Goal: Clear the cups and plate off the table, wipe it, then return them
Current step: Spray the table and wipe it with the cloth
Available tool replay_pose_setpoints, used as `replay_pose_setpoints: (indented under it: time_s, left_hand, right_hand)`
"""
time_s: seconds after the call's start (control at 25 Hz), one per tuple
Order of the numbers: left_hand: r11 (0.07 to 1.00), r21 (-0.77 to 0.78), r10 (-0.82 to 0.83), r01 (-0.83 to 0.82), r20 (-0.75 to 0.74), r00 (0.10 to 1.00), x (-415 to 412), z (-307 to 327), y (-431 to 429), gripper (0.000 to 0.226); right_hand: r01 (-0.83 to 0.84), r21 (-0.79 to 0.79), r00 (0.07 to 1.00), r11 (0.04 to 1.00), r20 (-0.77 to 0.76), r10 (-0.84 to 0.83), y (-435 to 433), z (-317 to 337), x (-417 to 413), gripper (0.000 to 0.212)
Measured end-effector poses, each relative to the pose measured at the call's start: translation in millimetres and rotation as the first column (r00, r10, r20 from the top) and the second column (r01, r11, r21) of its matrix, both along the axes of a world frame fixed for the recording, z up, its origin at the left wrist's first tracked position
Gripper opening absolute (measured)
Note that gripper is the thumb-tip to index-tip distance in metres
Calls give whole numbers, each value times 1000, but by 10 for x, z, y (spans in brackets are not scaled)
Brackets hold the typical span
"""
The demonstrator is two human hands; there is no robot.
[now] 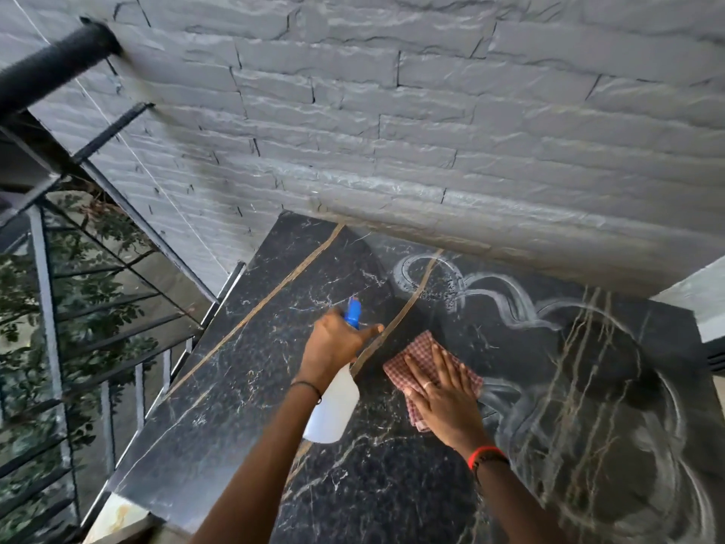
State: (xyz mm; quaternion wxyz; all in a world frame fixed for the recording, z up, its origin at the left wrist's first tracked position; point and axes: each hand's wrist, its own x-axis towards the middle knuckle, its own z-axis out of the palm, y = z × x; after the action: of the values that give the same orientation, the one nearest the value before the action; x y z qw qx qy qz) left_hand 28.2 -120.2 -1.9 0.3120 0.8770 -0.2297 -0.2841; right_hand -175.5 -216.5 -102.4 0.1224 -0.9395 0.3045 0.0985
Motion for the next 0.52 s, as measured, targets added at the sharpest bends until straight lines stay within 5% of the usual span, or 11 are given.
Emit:
replay_pose_setpoints:
  time_s: [0.2, 0.36, 0.52]
  left_hand:
    - [999, 17, 31, -33, 134, 990, -155, -1, -435, 57]
    - [998, 25, -56, 54, 75, 996, -196, -21, -626, 68]
    - [996, 73, -72, 58, 198, 978, -198, 4, -690, 73]
  right_hand:
    - [52, 7, 998, 999, 22, -52, 23, 25, 11, 70]
    - [111, -7, 994, 994, -1, -111, 64, 14, 61, 56]
    - [127, 1, 992, 992, 10, -127, 76, 11, 99, 57]
